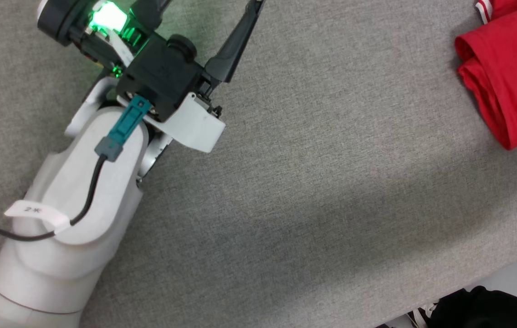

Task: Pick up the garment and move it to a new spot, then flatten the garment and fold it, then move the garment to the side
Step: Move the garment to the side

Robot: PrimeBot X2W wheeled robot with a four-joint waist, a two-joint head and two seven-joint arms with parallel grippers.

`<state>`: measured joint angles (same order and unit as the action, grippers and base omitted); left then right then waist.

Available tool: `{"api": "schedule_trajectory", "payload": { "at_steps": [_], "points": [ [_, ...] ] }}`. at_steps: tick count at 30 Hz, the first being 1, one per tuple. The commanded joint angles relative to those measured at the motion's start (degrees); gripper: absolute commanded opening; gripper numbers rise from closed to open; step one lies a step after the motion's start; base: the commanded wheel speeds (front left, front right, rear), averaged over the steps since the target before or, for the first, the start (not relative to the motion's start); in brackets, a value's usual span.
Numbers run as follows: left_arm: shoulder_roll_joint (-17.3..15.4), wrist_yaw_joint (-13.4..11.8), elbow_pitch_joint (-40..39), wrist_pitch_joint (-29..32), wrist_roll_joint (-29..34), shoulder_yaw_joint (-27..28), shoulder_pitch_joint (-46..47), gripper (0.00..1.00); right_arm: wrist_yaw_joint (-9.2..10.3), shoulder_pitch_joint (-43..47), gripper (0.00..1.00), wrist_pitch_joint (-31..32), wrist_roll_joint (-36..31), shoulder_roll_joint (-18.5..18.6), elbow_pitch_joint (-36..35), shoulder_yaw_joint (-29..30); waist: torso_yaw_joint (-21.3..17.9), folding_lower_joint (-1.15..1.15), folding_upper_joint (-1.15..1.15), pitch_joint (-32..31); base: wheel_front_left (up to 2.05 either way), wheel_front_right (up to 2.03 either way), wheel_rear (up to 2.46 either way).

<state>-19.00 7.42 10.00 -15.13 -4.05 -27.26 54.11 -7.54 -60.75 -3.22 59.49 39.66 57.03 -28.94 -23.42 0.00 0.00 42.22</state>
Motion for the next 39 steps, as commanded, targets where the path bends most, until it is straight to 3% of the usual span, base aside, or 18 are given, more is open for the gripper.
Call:
{"api": "schedule_trajectory", "payload": {
  "at_steps": [1,17,19,20,21,28,35,39],
  "points": [
    [-0.23,0.10,0.59,0.02,-0.10,-0.21,0.31,1.00,0.11,-0.99,0.00,-1.07,0.17,-0.12,1.02,-0.31,-0.23,0.00,0.00,0.33,0.00,0.00,0.00],
    [-2.44,0.01,2.68,0.03,-0.75,-1.75,0.32,1.00,0.11,-4.09,0.00,-7.74,0.44,-4.39,10.65,-4.96,0.11,0.00,0.00,1.44,0.00,0.00,0.00],
    [-2.52,-0.17,2.83,0.02,-0.91,-1.62,0.00,1.00,0.11,-4.63,0.43,-8.86,0.00,-4.51,12.00,-5.18,0.33,0.00,0.00,1.11,0.00,0.00,0.00],
    [-2.43,-0.34,2.78,0.02,-1.09,-1.46,-0.29,1.00,0.11,-4.58,0.84,-9.22,-0.16,-4.61,12.43,-5.40,0.45,0.00,0.00,0.79,0.00,0.00,0.00],
    [-2.27,-0.44,2.67,0.02,-1.12,-1.35,-0.60,1.00,0.11,-4.39,1.00,-9.49,-0.27,-4.62,12.80,-5.66,0.59,0.00,0.00,0.37,0.00,0.00,0.00],
    [-0.24,-2.07,1.03,0.03,-2.90,0.07,-5.13,1.00,0.11,-2.73,1.00,-10.92,-3.27,-3.19,12.99,-9.16,2.02,0.00,0.00,-4.69,0.00,0.00,0.00],
    [1.11,-3.76,-1.18,0.02,-4.81,3.72,-14.59,1.00,0.11,-0.05,1.00,-11.84,-7.22,-2.01,8.29,-13.86,4.89,0.00,0.00,-12.36,0.00,0.00,0.00],
    [2.33,-4.04,-1.16,0.02,-5.74,6.15,-21.15,1.00,0.11,1.02,1.00,-11.99,-9.80,-1.39,3.51,-12.75,7.19,0.00,0.00,-16.83,0.00,0.00,0.00]
  ]
}}
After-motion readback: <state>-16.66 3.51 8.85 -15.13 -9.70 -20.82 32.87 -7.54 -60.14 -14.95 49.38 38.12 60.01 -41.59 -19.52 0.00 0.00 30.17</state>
